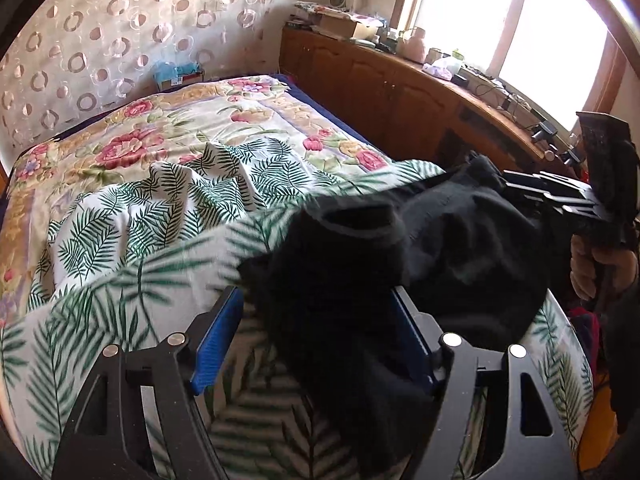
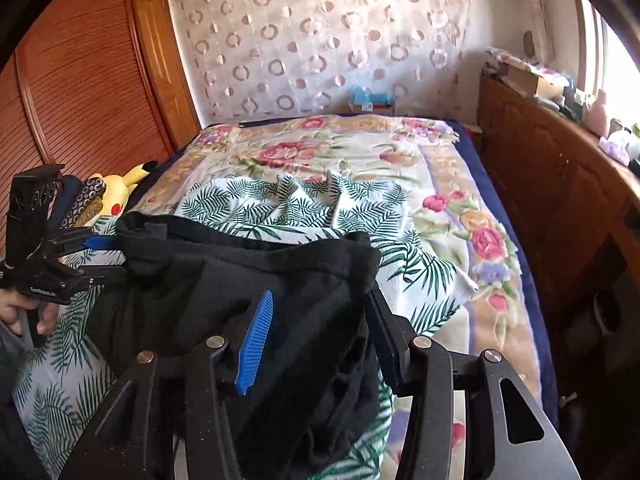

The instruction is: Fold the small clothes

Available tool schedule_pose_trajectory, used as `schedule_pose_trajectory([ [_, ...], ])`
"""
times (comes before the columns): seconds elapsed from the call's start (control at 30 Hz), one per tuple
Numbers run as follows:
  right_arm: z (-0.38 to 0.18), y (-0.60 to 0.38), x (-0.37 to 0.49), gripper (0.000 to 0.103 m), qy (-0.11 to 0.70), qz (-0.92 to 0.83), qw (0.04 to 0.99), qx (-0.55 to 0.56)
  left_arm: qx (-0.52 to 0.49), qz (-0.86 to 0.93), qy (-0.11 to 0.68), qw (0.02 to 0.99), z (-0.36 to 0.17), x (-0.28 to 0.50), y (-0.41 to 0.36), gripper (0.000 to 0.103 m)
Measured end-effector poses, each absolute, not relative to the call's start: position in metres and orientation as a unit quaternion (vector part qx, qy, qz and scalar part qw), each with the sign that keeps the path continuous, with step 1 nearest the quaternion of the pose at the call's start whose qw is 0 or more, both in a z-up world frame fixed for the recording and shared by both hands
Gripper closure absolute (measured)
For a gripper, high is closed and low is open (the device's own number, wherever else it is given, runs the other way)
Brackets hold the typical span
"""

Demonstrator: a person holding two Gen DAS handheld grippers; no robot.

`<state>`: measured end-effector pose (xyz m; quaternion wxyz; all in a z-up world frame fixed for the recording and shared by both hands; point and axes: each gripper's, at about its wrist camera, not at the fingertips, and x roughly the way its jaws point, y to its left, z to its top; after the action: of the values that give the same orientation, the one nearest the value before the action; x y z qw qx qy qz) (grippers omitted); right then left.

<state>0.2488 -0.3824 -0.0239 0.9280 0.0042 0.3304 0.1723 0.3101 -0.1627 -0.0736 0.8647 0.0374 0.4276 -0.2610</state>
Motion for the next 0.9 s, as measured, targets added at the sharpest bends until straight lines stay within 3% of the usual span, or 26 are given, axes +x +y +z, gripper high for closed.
schedule_pose_trajectory([
  [0.03,-0.023,-0.381,0.253,0.054,0.332,0.178,0.926,0.002,0.039,-0.261,0.425,0.866,-0.074,0.312,-0.163,0.028],
  [0.17,-0.016,-0.381,0.259,0.089,0.332,0.194,0.923,-0.002,0.046,-0.261,0.412,0.872,-0.071,0.322,-0.167,0.034],
  [0.27,-0.015,-0.384,0.259,0.099,0.325,0.202,0.924,-0.003,0.046,-0.263,0.408,0.873,-0.071,0.327,-0.167,0.043],
  [0.37,-0.013,-0.387,0.258,0.1,0.307,0.199,0.931,-0.001,0.048,-0.264,0.408,0.873,-0.072,0.328,-0.168,0.059],
  [0.43,-0.011,-0.391,0.253,0.1,0.287,0.187,0.939,0.004,0.06,-0.253,0.409,0.875,-0.074,0.328,-0.17,0.081],
  [0.47,-0.009,-0.394,0.252,0.1,0.278,0.173,0.945,0.005,0.074,-0.235,0.411,0.878,-0.076,0.329,-0.172,0.085],
  [0.77,-0.024,-0.39,0.259,0.1,0.307,0.098,0.947,-0.014,0.07,-0.198,0.41,0.887,-0.075,0.332,-0.157,0.087],
  [0.9,-0.011,-0.391,0.248,0.082,0.303,0.105,0.947,-0.013,0.046,-0.204,0.403,0.891,-0.063,0.325,-0.146,0.082],
])
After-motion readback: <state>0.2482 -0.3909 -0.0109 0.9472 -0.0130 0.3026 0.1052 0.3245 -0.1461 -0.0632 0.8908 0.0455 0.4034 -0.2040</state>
